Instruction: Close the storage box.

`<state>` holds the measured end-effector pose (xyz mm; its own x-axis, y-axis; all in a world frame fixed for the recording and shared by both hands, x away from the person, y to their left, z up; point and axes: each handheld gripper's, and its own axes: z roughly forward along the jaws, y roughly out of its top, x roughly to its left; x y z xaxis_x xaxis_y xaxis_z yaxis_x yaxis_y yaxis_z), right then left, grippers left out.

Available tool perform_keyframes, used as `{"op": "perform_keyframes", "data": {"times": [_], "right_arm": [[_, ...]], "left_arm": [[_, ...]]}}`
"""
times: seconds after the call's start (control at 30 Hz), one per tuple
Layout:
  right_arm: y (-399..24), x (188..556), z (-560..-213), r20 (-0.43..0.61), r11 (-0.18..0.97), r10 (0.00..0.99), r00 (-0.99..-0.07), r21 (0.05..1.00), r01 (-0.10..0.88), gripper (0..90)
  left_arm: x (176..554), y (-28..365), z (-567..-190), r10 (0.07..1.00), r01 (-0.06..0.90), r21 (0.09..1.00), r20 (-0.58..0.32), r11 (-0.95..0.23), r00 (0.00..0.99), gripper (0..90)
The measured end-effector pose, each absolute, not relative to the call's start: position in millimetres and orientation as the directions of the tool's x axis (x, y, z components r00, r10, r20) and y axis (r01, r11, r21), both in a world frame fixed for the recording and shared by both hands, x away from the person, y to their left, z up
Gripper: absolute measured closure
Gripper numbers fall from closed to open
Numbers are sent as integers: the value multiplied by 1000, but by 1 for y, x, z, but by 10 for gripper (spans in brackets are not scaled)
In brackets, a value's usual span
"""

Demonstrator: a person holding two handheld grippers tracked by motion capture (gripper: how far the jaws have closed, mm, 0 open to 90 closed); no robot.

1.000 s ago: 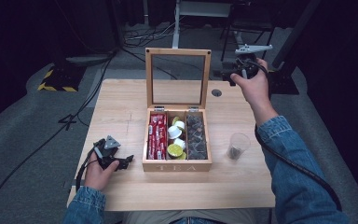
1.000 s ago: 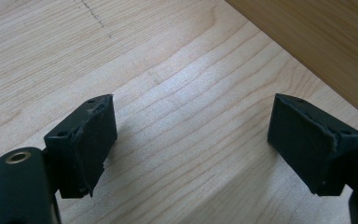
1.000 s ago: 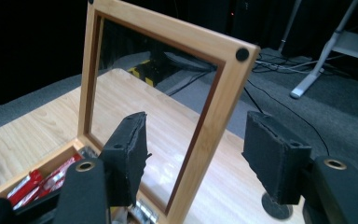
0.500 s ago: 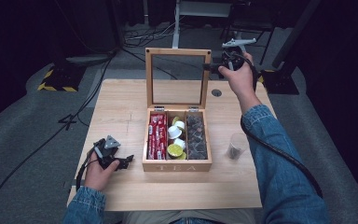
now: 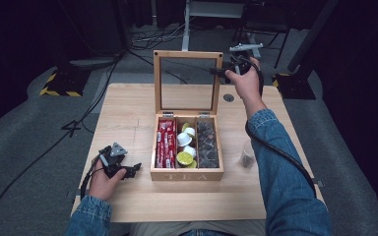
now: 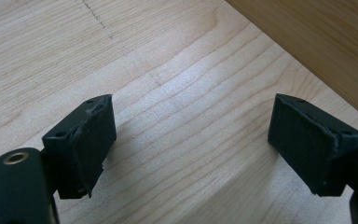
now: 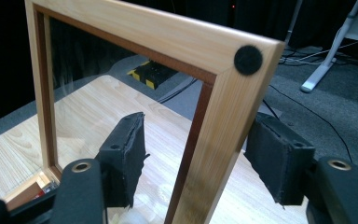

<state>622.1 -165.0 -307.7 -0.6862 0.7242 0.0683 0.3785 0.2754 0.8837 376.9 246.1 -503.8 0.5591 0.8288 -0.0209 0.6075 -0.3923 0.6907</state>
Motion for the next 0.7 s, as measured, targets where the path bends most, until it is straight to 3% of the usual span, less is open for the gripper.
{"op": "perform_keyframes", "data": {"times": [0.5,0.7], "right_arm": [[-159,628,-321,107,261,713,-692,876,405,430],[-161,628,-320,89,273,718,-690,876,398,501]], "left_arm": [[377,246,-504,829,607,691,-21,-392,559,155],[377,246,-504,829,607,691,-21,-392,559,155]]}}
